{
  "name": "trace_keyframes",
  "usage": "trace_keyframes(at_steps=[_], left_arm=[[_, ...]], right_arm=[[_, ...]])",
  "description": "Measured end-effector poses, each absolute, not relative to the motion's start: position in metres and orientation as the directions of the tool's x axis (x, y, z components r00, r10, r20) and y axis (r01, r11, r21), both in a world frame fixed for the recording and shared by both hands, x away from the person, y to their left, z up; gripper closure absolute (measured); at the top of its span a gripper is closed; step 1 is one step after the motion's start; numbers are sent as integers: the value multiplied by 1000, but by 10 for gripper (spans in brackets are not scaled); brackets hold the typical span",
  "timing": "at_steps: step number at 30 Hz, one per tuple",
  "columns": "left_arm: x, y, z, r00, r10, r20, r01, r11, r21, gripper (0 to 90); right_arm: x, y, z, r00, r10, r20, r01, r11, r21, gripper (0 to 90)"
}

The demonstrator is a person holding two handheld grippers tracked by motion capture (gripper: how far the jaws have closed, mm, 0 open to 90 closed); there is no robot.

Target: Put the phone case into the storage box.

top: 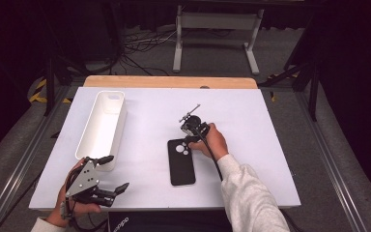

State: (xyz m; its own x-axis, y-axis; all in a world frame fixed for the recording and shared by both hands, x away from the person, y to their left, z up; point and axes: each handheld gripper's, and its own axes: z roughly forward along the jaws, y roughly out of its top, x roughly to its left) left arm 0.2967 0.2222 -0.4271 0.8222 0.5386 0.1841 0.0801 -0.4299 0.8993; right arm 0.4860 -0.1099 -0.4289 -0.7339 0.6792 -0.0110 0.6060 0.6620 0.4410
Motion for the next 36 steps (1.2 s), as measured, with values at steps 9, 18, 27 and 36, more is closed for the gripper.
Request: trace_keyframes(at_steps=[9, 18, 27, 36], left_arm=[[296, 221, -427, 822, 539, 184, 83, -433, 897, 66], [296, 220, -426, 821, 541, 181, 85, -429, 900, 65], [297, 216, -422, 821, 541, 184, 79, -426, 902, 66], [297, 214, -418, 811, 556, 181, 76, -407, 910, 67]], right_arm=[[474, -121, -421, -728, 685, -18, 570, 619, 540, 813], [447, -134, -397, -727, 684, -68, 462, 559, 688, 817], [417, -143, -372, -712, 688, -138, 344, 514, 786, 818], [400, -144, -362, -689, 700, -189, 268, 488, 831, 818]])
